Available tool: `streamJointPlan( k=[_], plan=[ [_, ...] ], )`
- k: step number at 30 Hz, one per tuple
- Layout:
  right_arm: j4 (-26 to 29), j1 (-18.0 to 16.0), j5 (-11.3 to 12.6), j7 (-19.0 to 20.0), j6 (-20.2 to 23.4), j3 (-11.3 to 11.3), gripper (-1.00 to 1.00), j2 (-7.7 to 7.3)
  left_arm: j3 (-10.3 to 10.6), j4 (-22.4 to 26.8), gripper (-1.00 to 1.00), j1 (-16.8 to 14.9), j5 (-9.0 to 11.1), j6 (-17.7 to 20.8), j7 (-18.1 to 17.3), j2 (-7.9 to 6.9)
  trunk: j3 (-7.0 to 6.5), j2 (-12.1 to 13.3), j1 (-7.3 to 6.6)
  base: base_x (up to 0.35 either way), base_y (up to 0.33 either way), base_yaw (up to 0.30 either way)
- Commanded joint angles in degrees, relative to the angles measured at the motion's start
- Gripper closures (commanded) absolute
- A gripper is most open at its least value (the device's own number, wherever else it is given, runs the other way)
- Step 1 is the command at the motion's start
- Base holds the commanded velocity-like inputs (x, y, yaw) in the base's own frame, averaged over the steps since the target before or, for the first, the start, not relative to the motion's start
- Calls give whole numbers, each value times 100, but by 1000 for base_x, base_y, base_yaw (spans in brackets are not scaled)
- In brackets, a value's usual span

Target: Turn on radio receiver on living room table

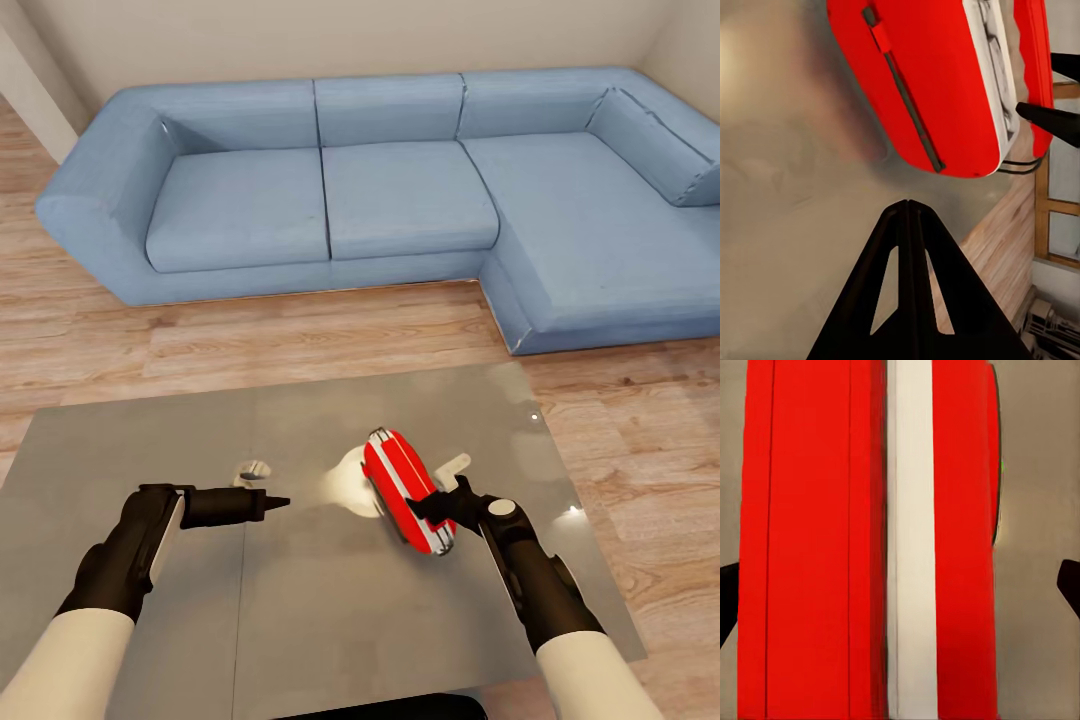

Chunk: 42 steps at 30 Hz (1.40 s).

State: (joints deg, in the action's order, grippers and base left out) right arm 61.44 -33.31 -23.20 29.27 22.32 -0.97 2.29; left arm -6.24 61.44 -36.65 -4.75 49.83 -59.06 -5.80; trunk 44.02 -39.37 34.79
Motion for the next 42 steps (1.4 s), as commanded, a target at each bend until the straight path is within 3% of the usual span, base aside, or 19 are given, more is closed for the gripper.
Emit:
streamJointPlan(
  k=[1,15,23,25,26,34,42],
  plan=[
    [0,0,0,0,0,0,-100,0,0,0,100,0,0,0,0,0,0,0,0,0,0,0],
    [347,0,-24,65,286,-10,-100,-9,0,0,100,0,0,0,0,0,0,0,0,0,0,0],
    [1556,0,-15,359,1757,-53,-100,-9,0,0,100,0,0,0,0,0,0,0,0,0,0,0],
    [1944,0,-18,601,2236,-59,-100,-12,0,0,100,0,0,0,-2,0,0,0,0,0,0,0],
    [2267,0,-61,860,2699,-72,-100,-16,0,0,100,0,0,0,-7,0,0,0,0,0,0,0],
    [2678,0,-87,939,3366,-412,-100,-18,0,0,100,2,0,0,-162,-4,0,0,0,0,0,0],
    [2808,0,-88,953,3762,-446,-100,-26,0,0,100,0,0,0,-208,-5,0,0,0,0,0,0]
  ],
)
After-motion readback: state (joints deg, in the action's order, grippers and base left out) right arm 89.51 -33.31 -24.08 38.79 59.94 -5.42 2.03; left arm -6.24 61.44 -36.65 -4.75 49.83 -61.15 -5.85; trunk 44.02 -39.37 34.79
